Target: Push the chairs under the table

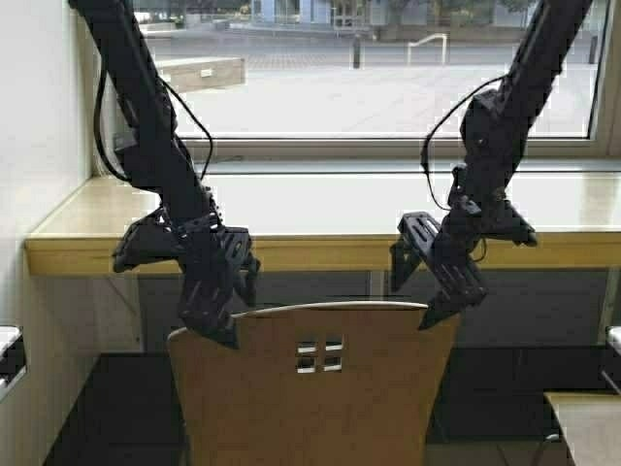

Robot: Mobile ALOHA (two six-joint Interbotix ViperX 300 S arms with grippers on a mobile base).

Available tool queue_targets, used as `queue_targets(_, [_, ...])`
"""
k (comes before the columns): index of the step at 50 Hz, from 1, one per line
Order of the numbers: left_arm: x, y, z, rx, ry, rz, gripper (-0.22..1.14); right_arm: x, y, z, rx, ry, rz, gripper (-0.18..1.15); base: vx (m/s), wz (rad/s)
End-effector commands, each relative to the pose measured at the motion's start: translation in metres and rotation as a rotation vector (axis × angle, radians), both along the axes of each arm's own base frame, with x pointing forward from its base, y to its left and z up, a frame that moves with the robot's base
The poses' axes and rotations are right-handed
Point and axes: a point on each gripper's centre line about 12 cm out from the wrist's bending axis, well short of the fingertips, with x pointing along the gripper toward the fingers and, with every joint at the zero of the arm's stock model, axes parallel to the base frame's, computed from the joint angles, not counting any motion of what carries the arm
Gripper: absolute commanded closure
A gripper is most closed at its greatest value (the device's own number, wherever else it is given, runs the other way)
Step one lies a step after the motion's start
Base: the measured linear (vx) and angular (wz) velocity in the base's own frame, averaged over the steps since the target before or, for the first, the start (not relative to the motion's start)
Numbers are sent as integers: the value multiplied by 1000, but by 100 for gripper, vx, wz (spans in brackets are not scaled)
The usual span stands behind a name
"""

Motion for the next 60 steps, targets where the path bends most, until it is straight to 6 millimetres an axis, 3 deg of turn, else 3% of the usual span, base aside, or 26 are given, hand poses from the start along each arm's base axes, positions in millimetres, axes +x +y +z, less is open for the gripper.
queue_targets(1, [21,-3,2,-17,-50,18,-9,18,5,1,18,-35,-8,-4,0,0])
queue_targets(14, [36,-1,-21,-9,-73,41,-9,33,5,-24,-3,-53,-18,-4,0,0])
queue_targets(26, [41,-3,-41,-6,-64,43,-9,35,1,-26,-37,-77,-37,-4,1,1])
queue_targets(50, [37,0,-49,2,-62,55,-9,32,6,-27,-51,-84,-39,-4,0,0])
queue_targets(57, [37,0,-49,2,-62,55,-9,26,11,-35,-66,-79,-33,-4,0,0])
queue_targets(60, [37,0,-49,2,-62,55,-9,19,20,-47,-62,-56,-29,-4,0,0])
